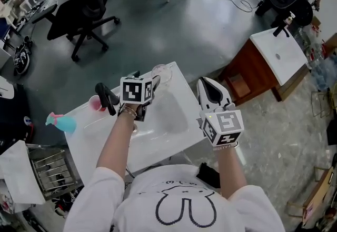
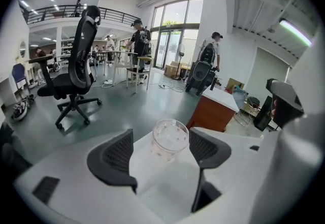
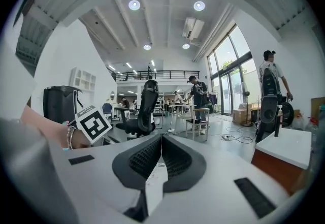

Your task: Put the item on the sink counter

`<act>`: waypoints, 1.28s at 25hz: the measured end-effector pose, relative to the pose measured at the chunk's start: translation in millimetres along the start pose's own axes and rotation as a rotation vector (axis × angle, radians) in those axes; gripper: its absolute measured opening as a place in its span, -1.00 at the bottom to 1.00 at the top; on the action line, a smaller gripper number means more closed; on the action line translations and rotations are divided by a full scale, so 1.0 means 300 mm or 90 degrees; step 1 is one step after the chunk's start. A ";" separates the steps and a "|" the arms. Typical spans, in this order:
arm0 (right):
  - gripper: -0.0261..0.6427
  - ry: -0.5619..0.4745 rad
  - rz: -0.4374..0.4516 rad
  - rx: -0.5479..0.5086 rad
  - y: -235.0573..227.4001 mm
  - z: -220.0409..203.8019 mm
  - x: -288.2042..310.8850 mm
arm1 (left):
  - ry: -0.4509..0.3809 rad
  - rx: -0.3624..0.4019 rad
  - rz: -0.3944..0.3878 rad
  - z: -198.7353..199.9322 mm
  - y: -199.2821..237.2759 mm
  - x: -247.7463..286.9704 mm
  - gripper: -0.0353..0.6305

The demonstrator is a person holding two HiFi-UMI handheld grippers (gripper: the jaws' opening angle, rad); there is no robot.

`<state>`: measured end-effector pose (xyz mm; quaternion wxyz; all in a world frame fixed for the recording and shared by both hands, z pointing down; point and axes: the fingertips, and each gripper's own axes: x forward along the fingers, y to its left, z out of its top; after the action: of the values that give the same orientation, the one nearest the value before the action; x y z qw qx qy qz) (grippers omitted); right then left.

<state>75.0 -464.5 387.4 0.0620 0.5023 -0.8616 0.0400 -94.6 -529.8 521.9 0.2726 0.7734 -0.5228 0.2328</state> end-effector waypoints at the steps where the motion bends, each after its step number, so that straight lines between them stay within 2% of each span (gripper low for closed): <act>1: -0.83 -0.004 -0.008 0.005 0.008 0.007 -0.010 | -0.008 0.003 -0.003 -0.002 0.000 -0.025 0.15; 5: -0.84 -0.019 -0.029 0.013 0.042 0.029 -0.066 | -0.056 0.043 -0.010 0.014 -0.016 -0.142 0.13; 7: -0.83 -0.025 -0.039 0.010 0.055 0.039 -0.093 | -0.087 0.062 -0.004 0.031 -0.015 -0.200 0.06; 12: -0.84 -0.051 -0.052 0.007 0.095 0.087 -0.143 | -0.154 0.069 -0.004 0.075 -0.011 -0.337 -0.04; 15: -0.84 -0.067 -0.049 -0.004 0.117 0.121 -0.161 | -0.186 0.073 -0.024 0.096 -0.027 -0.407 -0.06; 20: -0.84 -0.094 -0.063 -0.032 0.132 0.172 -0.198 | -0.259 0.097 -0.041 0.140 -0.051 -0.535 -0.35; 22: -0.84 -0.111 -0.064 -0.051 0.141 0.200 -0.214 | -0.287 0.119 -0.025 0.152 -0.053 -0.584 -0.50; 26: -0.84 -0.119 -0.037 -0.059 0.174 0.229 -0.231 | -0.322 0.169 0.038 0.152 -0.050 -0.659 -0.83; 32: -0.84 -0.126 -0.013 -0.074 0.204 0.263 -0.269 | -0.412 0.192 0.069 0.196 -0.099 -0.804 -0.87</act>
<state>55.8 -375.3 297.2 0.0062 0.5079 -0.8593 -0.0601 -145.6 -395.5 317.3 -0.0370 0.8097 -0.5821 0.0644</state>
